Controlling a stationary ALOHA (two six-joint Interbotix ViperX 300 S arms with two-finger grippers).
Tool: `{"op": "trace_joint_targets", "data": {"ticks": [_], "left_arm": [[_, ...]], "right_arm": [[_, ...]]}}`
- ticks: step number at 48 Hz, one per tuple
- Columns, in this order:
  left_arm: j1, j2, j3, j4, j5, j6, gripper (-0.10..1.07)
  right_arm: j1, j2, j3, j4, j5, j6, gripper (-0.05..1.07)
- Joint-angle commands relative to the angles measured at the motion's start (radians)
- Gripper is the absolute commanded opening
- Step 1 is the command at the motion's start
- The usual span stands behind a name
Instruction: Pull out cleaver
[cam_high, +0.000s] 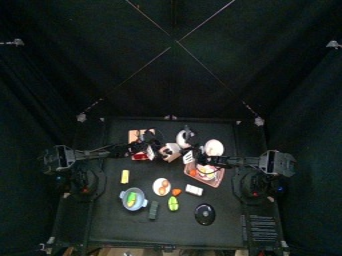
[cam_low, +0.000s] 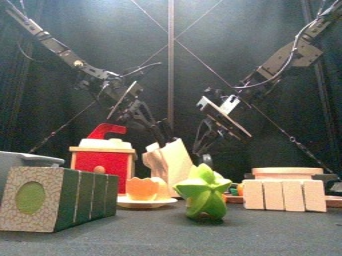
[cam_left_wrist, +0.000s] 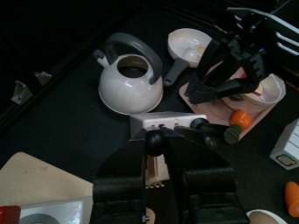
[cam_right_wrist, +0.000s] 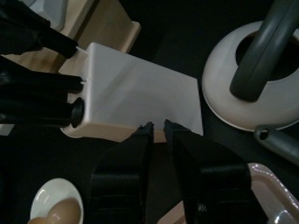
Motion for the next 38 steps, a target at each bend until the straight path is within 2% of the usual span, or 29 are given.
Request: {"op": "trace_joint_targets", "data": {"ticks": [1, 13, 27, 38], "left_arm": [[-0.002, -0.008, -0.029, 0.003, -0.006, -0.002, 0.46], [-0.002, -0.064, -0.015, 0.005, 0.002, 0.0, 0.46], [-0.008, -0.133, 0.037, 0.015, 0.014, 0.0, 0.46], [-0.006, -0.126, 0.035, 0.046, 0.006, 0.0, 0.46]], "right_arm": [[0.0, -0.012, -0.021, 0.0, 0.0, 0.002, 0.61], [0.0, -0.012, -0.021, 0.006, 0.0, 0.002, 0.61], [0.002, -0.014, -0.023, 0.009, 0.0, 0.002, 0.61], [0.0, -0.012, -0.023, 0.023, 0.0, 0.002, 0.61]]}}
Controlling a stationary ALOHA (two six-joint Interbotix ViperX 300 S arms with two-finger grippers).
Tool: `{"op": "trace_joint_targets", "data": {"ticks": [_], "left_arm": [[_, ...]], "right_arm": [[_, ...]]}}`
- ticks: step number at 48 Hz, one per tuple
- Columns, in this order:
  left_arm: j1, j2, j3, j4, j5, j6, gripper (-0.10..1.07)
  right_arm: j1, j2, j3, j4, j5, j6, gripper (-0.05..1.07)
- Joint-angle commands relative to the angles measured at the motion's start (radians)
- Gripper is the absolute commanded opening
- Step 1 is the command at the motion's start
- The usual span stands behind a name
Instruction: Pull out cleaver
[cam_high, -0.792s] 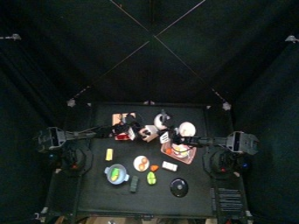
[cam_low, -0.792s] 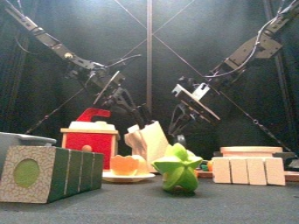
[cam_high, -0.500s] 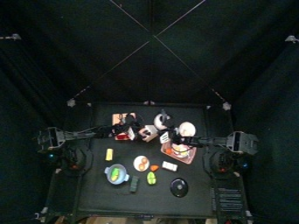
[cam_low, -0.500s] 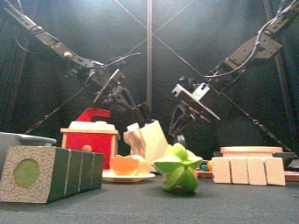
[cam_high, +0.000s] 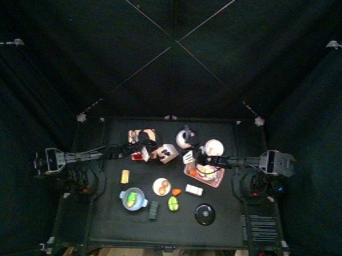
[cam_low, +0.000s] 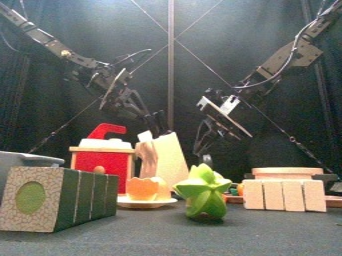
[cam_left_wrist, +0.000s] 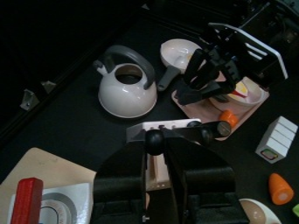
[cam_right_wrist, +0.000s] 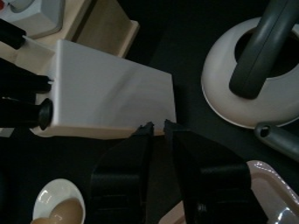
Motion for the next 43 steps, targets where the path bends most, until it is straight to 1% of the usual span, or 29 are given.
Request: {"op": "trace_joint_targets", "data": {"ticks": [1, 10, 23, 31, 43], "left_arm": [[0.003, 0.003, -0.026, 0.018, -0.014, 0.003, 0.46], [0.005, 0.025, -0.048, 0.034, -0.018, 0.003, 0.46], [0.005, 0.025, -0.08, 0.052, -0.012, 0.003, 0.46], [0.002, -0.002, -0.071, 0.052, 0.002, 0.003, 0.46], [0.0, -0.086, -0.046, 0.063, 0.055, 0.003, 0.46]], "right_arm": [[0.0, -0.014, -0.023, 0.002, 0.002, 0.002, 0.6], [0.002, -0.014, -0.023, 0.002, 0.0, 0.002, 0.6], [0.002, -0.014, -0.02, 0.002, 0.002, 0.002, 0.6], [0.002, -0.014, -0.015, 0.002, 0.002, 0.002, 0.6], [0.002, -0.015, -0.018, 0.002, 0.002, 0.002, 0.6]]}}
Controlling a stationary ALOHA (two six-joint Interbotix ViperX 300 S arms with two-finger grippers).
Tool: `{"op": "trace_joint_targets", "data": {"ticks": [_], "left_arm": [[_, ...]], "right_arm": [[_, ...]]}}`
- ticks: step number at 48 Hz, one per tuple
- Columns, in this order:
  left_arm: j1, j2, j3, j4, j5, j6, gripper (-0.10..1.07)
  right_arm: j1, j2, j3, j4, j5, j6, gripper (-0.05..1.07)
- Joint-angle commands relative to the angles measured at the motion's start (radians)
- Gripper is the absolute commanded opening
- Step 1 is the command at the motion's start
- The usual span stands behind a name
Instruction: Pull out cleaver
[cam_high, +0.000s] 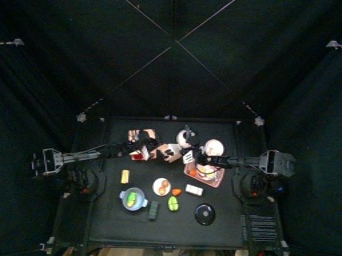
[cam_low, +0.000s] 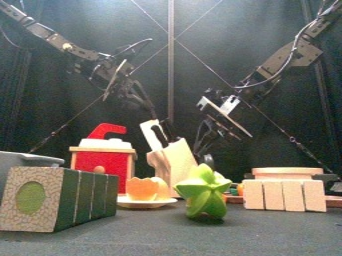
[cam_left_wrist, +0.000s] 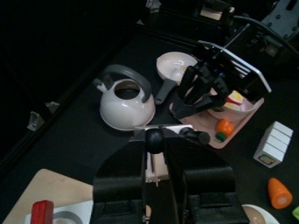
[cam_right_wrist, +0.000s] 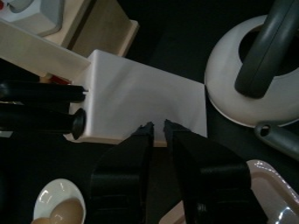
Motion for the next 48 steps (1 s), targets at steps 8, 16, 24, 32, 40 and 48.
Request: {"op": "trace_joint_targets", "data": {"ticks": [8, 16, 24, 32, 40, 48], "left_arm": [[0.0, -0.107, 0.011, 0.014, 0.04, 0.002, 0.46], [-0.002, -0.186, 0.041, 0.034, 0.077, 0.002, 0.46], [-0.002, -0.278, 0.089, 0.04, 0.087, 0.0, 0.46], [-0.003, -0.337, 0.135, 0.038, 0.081, 0.0, 0.46], [-0.014, -0.342, 0.147, 0.04, 0.081, 0.0, 0.46], [-0.044, -0.344, 0.153, 0.046, 0.078, 0.002, 0.46]], "right_arm": [[0.0, -0.015, -0.018, -0.002, 0.0, 0.002, 0.6], [0.0, -0.018, -0.018, -0.002, 0.002, 0.002, 0.6], [0.0, -0.023, -0.017, -0.002, 0.002, 0.0, 0.6], [0.0, -0.025, -0.015, -0.002, 0.0, 0.0, 0.6], [0.0, -0.025, -0.017, -0.002, 0.002, -0.002, 0.6], [0.008, -0.046, -0.009, -0.008, -0.003, -0.003, 0.6]]}}
